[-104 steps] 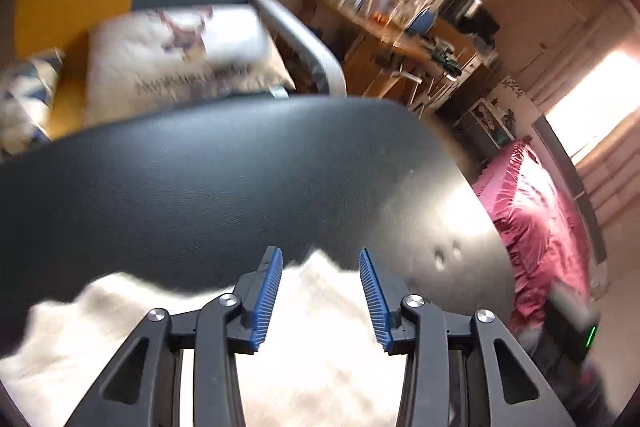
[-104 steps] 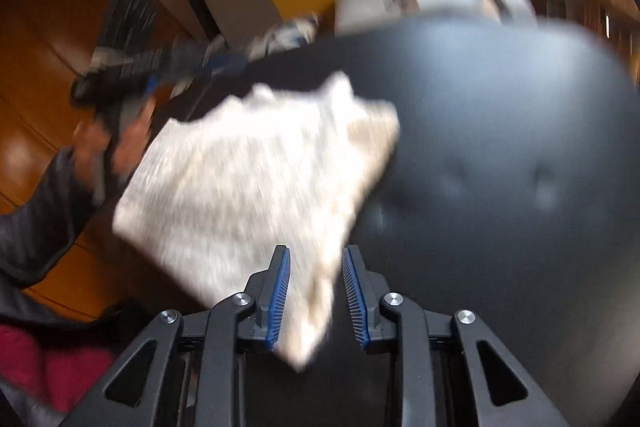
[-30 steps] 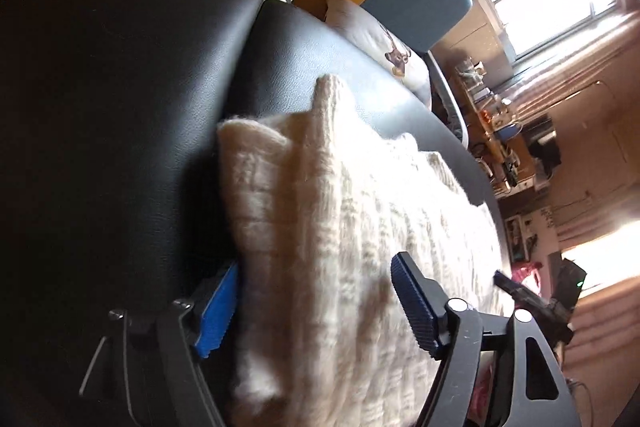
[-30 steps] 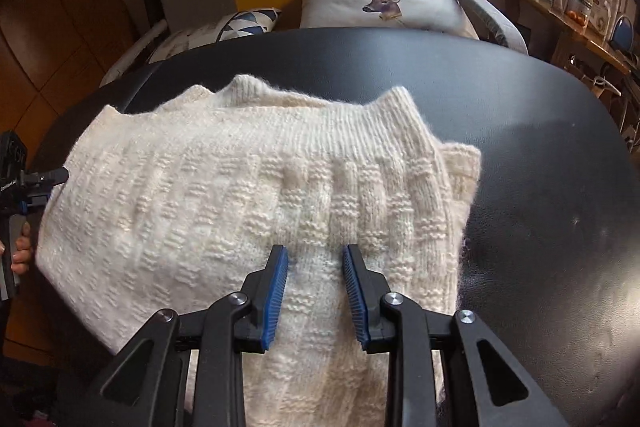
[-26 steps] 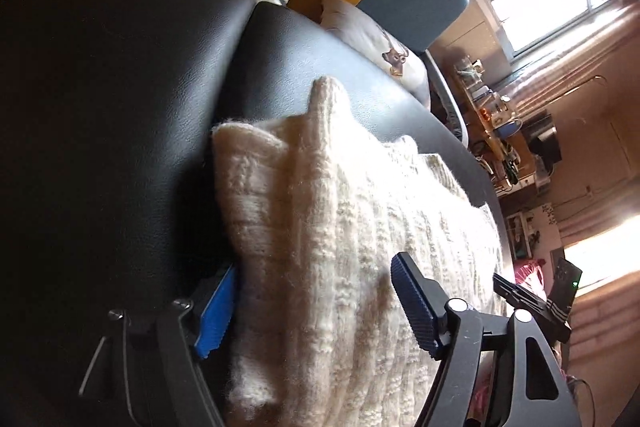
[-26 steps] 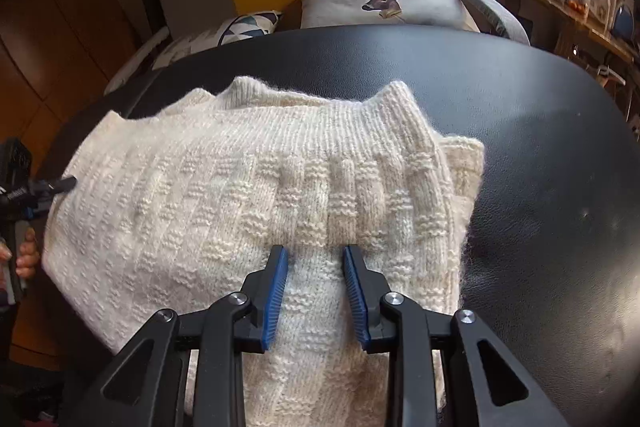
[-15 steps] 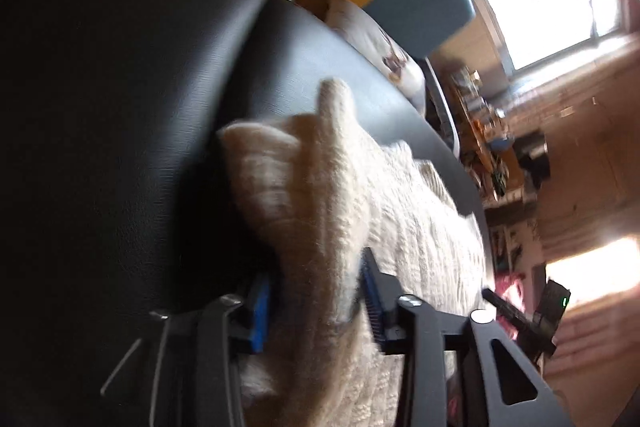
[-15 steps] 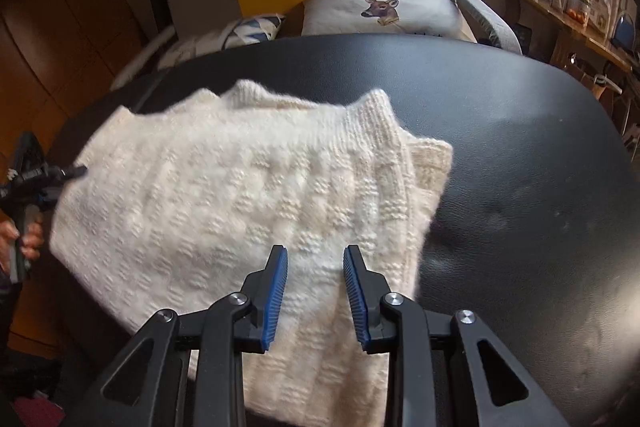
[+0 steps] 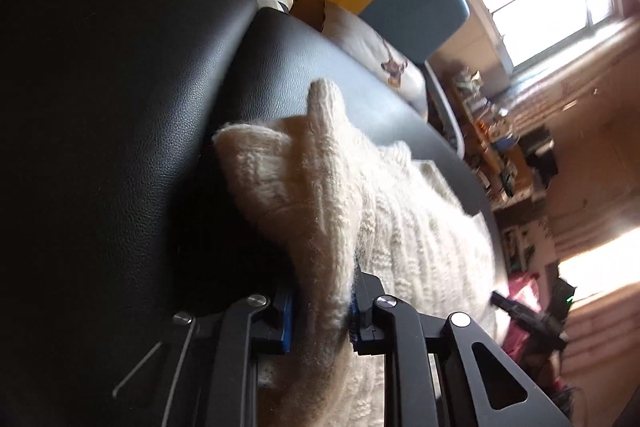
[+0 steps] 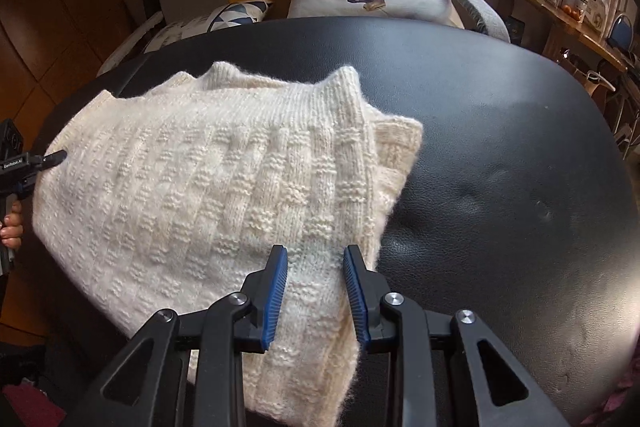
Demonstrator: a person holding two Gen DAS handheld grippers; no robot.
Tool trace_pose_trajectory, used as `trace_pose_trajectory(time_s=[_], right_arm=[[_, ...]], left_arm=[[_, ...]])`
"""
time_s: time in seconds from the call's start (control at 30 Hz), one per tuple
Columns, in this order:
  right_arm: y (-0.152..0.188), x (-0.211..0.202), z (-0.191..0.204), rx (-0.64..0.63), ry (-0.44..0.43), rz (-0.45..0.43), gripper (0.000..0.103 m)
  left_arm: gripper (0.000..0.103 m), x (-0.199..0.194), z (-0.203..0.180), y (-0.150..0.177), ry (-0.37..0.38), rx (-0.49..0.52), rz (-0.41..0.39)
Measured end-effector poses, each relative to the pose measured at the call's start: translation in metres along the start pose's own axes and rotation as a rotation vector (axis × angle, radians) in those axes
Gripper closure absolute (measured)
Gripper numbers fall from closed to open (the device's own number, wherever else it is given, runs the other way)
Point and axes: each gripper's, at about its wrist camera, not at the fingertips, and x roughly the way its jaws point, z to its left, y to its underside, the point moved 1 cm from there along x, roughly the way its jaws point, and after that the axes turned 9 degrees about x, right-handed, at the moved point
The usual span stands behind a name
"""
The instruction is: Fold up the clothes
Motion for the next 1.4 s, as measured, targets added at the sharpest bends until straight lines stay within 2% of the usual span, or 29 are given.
trace_pose_trajectory(time_s=[0.17,0.37,0.63,0.8,1.03,1.23,1.4], right_arm=[[0.001,0.014,0.006,-0.006,0.02,0.039,0.074],[0.0,0.022,0.03,-0.039,0.032,0.064,0.072],[0.0,0.03,0.054,-0.04,0.01,0.058,0.072],[-0.001,0.032,0.061,-0.038,-0.035,0.057,0.072],[-0.002,0.03,0.043,0.01,-0.159,0.044,0.072],[0.0,0.033,0.034,0.1,-0.291,0.027,0.072],[0.004,0.034,0.026,0.134,-0.348,0.001,0.072]], left_arm=[[0.085,-0.014,0.001,-0.003,0.088,-0.079,-0.051],[0.086,-0.036,-0.024,-0.021,0.213,-0.129,-0.123],[0.086,-0.056,-0.096,-0.048,0.292,-0.117,-0.182],[0.086,-0.048,-0.145,-0.061,0.246,-0.095,-0.152],[0.086,0.008,-0.218,-0.067,0.164,-0.028,-0.048],[0.086,0.076,-0.267,-0.041,0.09,0.106,0.106],[0.086,0.125,-0.281,-0.011,0.031,0.176,0.203]])
